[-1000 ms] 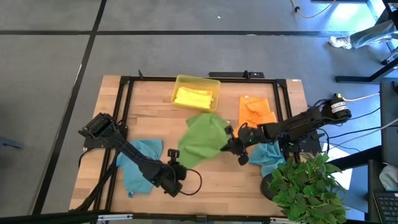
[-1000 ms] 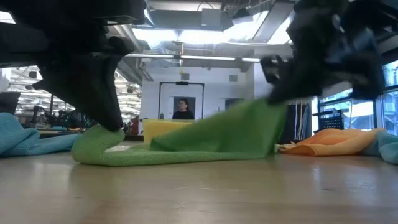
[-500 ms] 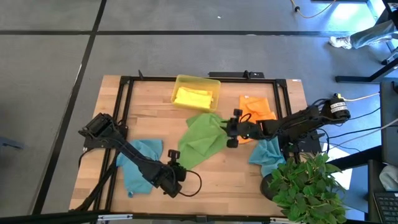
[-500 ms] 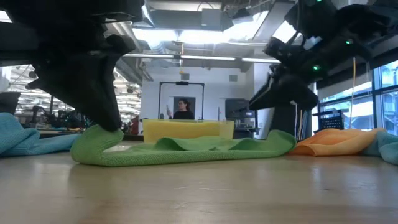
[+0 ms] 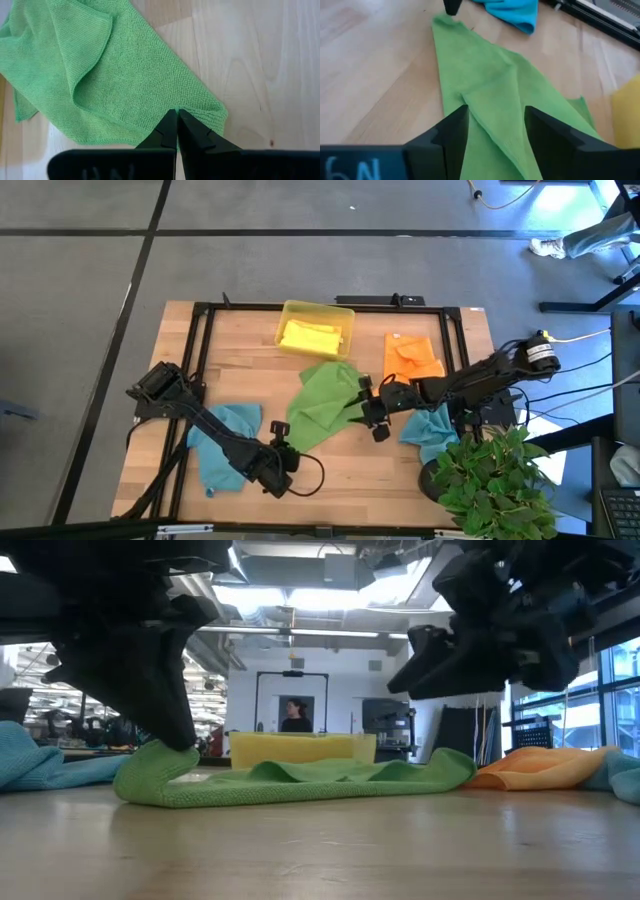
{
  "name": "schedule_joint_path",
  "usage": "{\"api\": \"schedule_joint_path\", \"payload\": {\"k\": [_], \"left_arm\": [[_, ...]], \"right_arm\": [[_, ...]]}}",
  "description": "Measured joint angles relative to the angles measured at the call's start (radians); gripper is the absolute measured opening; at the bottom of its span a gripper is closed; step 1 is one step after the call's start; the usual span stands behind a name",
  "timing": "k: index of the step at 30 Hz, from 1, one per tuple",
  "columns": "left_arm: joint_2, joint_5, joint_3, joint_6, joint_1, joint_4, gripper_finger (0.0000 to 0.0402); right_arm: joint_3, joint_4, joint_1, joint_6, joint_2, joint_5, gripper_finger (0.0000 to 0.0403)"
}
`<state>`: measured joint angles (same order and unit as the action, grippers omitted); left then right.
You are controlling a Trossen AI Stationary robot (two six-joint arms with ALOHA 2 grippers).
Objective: Fold microfiber towels
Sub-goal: Fold the green towel
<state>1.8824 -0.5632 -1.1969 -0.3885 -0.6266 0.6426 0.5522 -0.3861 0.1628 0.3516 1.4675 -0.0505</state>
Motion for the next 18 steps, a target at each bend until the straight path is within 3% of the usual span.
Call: {"api": "schedule_joint_path", "payload": {"k": [5,13,18], "left_arm": [[0.000,0.009,0.000,0.000,0.000,-0.005,0.0000],[0.000,0.032,0.000,-0.001,0.000,-0.009,0.0000],[0.000,0.037,0.000,-0.010,0.000,-0.016,0.0000]], "right_arm": [[0.006,-0.068,0.000,0.076,0.137,-0.012,0.0195],[0.131,-0.055,0.000,0.180,0.324,-0.041,0.0188],[0.180,-0.029,0.000,0.261,0.381,-0.156,0.0190]]}}
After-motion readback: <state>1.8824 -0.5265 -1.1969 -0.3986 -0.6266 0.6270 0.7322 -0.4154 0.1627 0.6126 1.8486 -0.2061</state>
